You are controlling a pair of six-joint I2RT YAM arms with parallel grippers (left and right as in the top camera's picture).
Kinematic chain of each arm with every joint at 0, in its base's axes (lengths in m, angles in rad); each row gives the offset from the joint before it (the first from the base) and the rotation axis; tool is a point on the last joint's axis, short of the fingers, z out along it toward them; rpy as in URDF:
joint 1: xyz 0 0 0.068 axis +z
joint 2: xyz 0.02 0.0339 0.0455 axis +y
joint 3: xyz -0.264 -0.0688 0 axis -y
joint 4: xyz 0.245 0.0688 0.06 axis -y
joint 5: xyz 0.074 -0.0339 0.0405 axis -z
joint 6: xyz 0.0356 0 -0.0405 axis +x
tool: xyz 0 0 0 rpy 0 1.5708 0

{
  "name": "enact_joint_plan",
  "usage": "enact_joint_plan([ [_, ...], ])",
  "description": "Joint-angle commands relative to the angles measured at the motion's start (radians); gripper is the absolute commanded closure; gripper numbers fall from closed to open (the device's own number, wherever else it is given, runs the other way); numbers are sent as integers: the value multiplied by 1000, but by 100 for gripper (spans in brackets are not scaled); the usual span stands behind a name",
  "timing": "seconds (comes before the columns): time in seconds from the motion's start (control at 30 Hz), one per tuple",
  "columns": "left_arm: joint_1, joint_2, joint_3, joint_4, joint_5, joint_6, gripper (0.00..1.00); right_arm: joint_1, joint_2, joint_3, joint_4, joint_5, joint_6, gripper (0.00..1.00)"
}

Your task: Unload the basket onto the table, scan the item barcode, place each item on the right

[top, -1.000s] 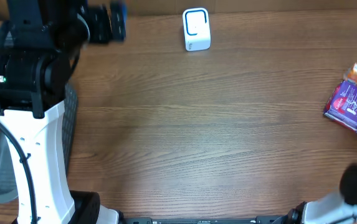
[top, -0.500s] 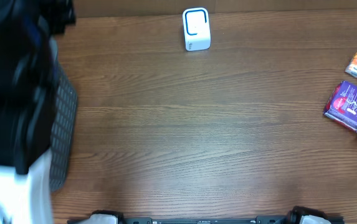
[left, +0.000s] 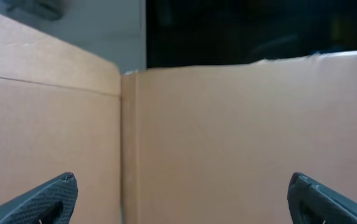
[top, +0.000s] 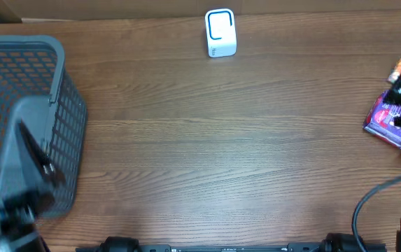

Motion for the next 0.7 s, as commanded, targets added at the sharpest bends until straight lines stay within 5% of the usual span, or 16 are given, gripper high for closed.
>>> enact_joint_plan([
  [0.0, 21, -137, -87, 32, 58, 18, 0, 2, 5, -19, -18, 28, -27, 0],
  [0.37, 195, -288, -141, 48, 72, -89, 0, 3, -171, -22, -65, -39, -40, 0],
  [0.67, 217, -289, -145, 47, 241, -202, 0, 3, -465, -88, -87, -132, -42, 0],
])
